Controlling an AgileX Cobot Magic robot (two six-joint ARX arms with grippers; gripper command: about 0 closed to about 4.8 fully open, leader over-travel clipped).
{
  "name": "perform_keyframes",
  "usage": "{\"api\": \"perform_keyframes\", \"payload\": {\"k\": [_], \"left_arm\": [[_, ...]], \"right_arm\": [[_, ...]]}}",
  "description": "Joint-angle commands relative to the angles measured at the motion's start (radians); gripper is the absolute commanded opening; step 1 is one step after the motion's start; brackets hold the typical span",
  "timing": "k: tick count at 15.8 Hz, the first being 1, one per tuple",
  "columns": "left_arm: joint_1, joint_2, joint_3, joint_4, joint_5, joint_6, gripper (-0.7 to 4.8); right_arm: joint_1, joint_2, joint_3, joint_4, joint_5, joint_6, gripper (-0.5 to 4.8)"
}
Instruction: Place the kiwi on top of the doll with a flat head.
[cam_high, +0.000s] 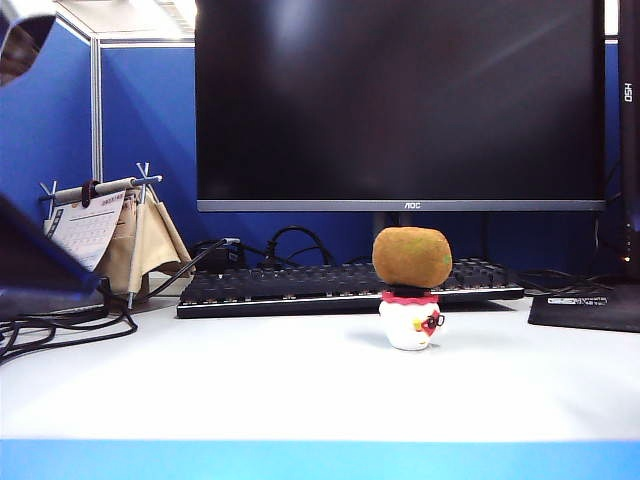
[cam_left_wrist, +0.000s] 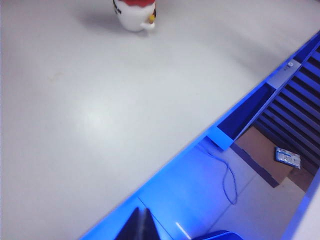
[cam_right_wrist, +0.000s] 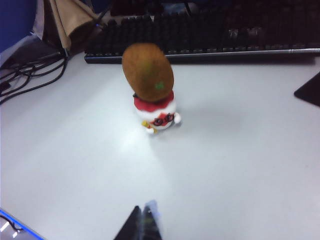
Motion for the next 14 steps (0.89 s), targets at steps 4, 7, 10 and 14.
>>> {"api": "perform_keyframes", "payload": {"k": [4, 7, 10, 14], "left_arm": [[-0.001, 0.000, -0.046, 0.012, -0.022, -0.058, -0.05], [-0.001, -0.001, -0.101, 0.003, -0.126, -0.063, -0.05], [-0.001, -0.001, -0.109, -0.080, -0.127, -0.118, -0.05], [-0.002, -0.001, -0.109, -0.103, -0.129, -0.244, -0.05]], "right_arm": [[0.002, -0.064, -0.039, 0.021, 0.029, 0.023, -0.01], [0.002, -0.064, -0.039, 0.022, 0.025, 0.023, -0.01], [0.002, -0.064, -0.039, 0.023, 0.024, 0.030, -0.01], [0.002, -0.064, -0.039, 0.024, 0.023, 0.065, -0.01]]}}
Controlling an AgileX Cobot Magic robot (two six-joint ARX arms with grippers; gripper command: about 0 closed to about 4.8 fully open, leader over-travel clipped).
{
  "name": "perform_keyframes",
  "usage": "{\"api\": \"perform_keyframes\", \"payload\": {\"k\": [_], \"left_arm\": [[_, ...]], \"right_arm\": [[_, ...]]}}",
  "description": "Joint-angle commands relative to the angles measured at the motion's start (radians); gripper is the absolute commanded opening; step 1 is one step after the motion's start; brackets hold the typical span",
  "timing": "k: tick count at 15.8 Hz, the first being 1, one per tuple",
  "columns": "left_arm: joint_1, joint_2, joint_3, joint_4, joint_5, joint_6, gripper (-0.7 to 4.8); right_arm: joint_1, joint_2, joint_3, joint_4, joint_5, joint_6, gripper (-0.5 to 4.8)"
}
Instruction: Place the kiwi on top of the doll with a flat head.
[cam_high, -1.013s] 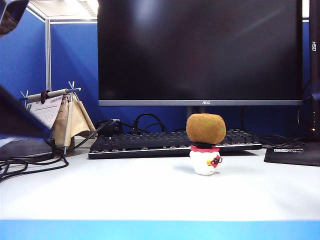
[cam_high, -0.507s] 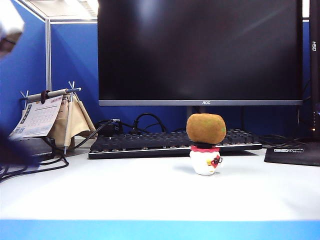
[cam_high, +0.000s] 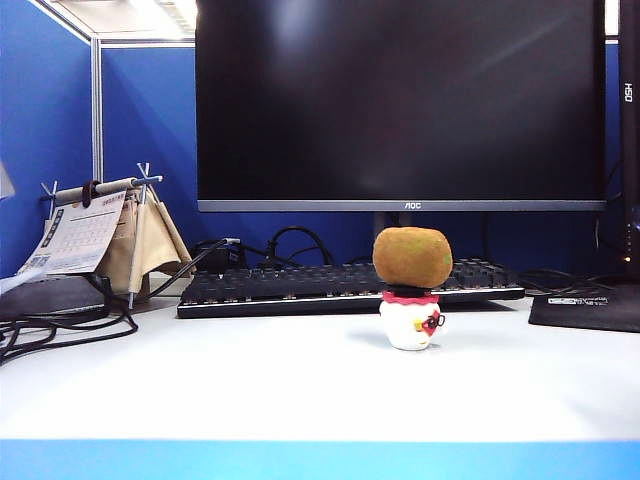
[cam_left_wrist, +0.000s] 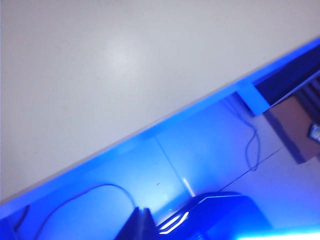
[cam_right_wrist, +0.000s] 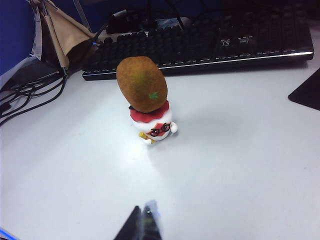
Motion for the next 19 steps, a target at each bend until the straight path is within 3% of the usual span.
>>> {"api": "perform_keyframes", "payload": {"k": [1, 5, 9, 14, 15, 19], "left_arm": [[-0.002, -0.001, 0.002, -0.014, 0.001, -0.103, -0.05], [-0.004, -0.020, 0.002, -0.076, 0.004, -0.104, -0.05], [-0.005, -0.183, 0.008, -0.108, 0.022, -0.101, -0.05], [-0.005, -0.408, 0.040, -0.235, 0.029, 0.024, -0.05], [-0.005, -0.442, 0.051, -0.282, -0.011, 0.029, -0.05], [-0.004, -0.459, 0.051, -0.280, -0.010, 0.027, -0.05]], "right_arm": [[0.002, -0.002, -0.003, -0.002, -0.001, 0.006, -0.01], [0.002, -0.002, -0.003, -0.002, -0.001, 0.005, -0.01], [0.001, -0.002, -0.003, -0.002, -0.001, 0.005, -0.01], [0.001, -0.002, -0.003, -0.002, -0.001, 0.005, -0.01], [0.001, -0.002, -0.003, -0.002, -0.001, 0.005, -0.01], [0.001, -0.002, -0.003, -0.002, -0.001, 0.005, -0.01]]}}
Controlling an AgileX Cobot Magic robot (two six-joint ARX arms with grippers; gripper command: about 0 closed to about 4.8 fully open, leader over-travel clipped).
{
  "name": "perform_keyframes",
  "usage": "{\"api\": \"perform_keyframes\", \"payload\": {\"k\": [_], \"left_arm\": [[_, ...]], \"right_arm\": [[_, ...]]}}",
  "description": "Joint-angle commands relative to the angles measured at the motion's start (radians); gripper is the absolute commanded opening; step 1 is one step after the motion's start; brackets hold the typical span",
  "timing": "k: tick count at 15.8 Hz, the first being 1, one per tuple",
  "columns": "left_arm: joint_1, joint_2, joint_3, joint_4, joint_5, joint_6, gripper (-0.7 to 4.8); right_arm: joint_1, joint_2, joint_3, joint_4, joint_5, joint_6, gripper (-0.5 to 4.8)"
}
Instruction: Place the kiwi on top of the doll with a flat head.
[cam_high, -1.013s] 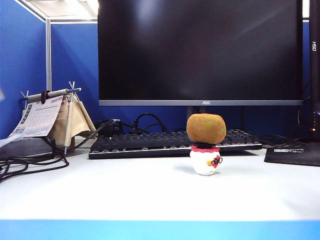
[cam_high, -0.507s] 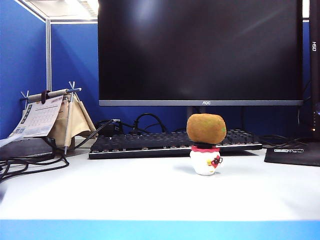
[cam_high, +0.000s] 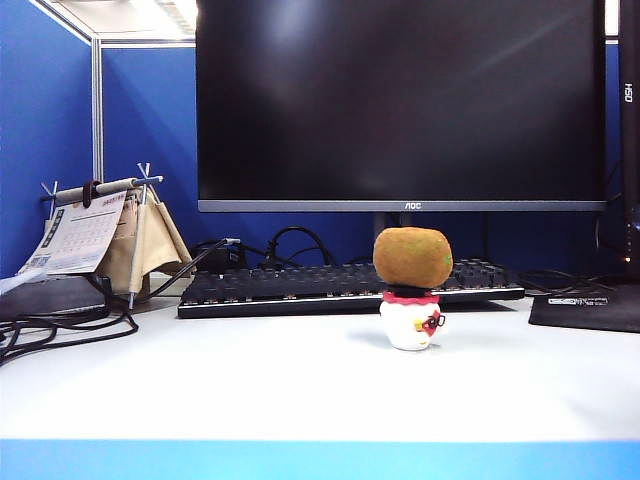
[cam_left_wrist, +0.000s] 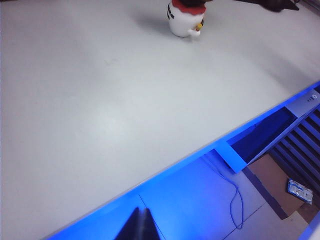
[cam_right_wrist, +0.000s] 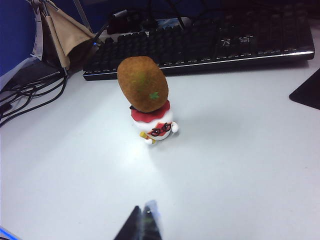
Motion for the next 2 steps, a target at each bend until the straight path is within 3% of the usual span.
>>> {"api": "perform_keyframes", "payload": {"k": [1, 2], "left_arm": [[-0.001, 0.001, 0.000, -0.019, -0.001, 0.004, -0.05], [-0.001, 0.001, 0.000, -0.018, 0.001, 0.004, -0.05]], "right_arm": [[0.001, -0.002, -0.003, -0.002, -0.001, 0.003, -0.01], [0.001, -0.002, -0.003, -0.002, -0.001, 0.003, -0.01]]}}
